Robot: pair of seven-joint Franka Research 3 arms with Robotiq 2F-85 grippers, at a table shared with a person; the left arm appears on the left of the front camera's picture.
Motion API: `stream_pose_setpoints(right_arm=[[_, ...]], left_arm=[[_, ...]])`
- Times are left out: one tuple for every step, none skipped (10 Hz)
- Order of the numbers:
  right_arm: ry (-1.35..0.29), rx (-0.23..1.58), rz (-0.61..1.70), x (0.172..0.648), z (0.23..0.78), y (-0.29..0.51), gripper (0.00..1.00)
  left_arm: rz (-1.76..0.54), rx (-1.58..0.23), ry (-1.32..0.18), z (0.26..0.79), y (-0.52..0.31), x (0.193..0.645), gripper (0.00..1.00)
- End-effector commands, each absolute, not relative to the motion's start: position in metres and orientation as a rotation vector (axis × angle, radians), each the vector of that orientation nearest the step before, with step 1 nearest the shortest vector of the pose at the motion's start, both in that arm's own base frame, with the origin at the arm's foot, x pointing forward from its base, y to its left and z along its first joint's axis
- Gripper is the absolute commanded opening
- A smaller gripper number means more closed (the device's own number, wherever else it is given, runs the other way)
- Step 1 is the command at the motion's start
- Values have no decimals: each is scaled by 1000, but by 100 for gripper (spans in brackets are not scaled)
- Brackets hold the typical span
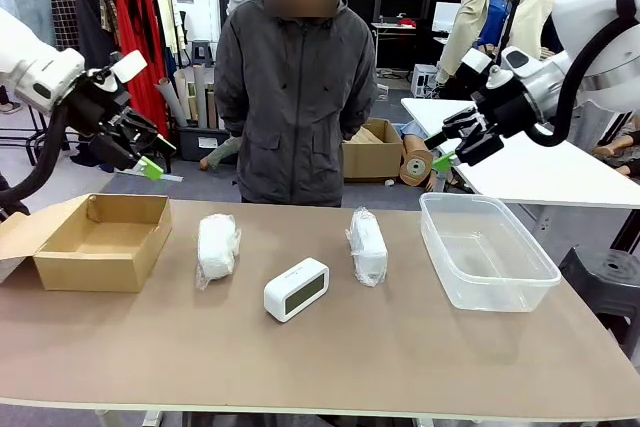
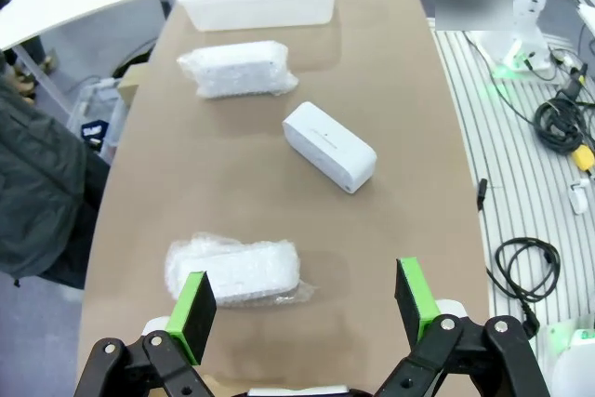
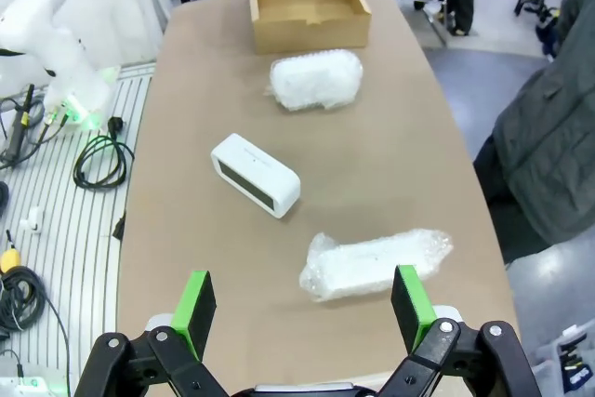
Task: Separate and place wrapped and unwrapped clocks.
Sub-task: Pick up the Digital clock indicated by the person.
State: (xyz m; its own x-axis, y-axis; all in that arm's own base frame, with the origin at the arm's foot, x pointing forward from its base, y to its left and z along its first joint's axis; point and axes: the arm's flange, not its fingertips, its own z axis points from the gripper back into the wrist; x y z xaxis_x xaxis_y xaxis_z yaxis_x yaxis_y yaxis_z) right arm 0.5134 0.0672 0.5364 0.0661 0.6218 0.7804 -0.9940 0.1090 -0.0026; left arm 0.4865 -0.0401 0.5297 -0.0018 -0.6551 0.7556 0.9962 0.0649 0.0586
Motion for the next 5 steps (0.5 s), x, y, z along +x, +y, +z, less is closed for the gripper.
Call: stream_pose_setpoints(right_arm=[[-730,639,1398,521,539,58,100],[-720,619,1404,521,537,53,100],[-700,609,1416,521,536,50,100],[-707,605,1402,522,537,48,100],[-715,603,1396,522,537,47,100]], left_arm=[[-1419,-573,-773,532,-42,489,100],[-1423,-582,-757,530,-41,488,100],[-1414,-599,-730,528,-41,490,100],[-1406,-599,-726,526,-40,490,100],[-1403,-588,-727,527,-39,490,100]])
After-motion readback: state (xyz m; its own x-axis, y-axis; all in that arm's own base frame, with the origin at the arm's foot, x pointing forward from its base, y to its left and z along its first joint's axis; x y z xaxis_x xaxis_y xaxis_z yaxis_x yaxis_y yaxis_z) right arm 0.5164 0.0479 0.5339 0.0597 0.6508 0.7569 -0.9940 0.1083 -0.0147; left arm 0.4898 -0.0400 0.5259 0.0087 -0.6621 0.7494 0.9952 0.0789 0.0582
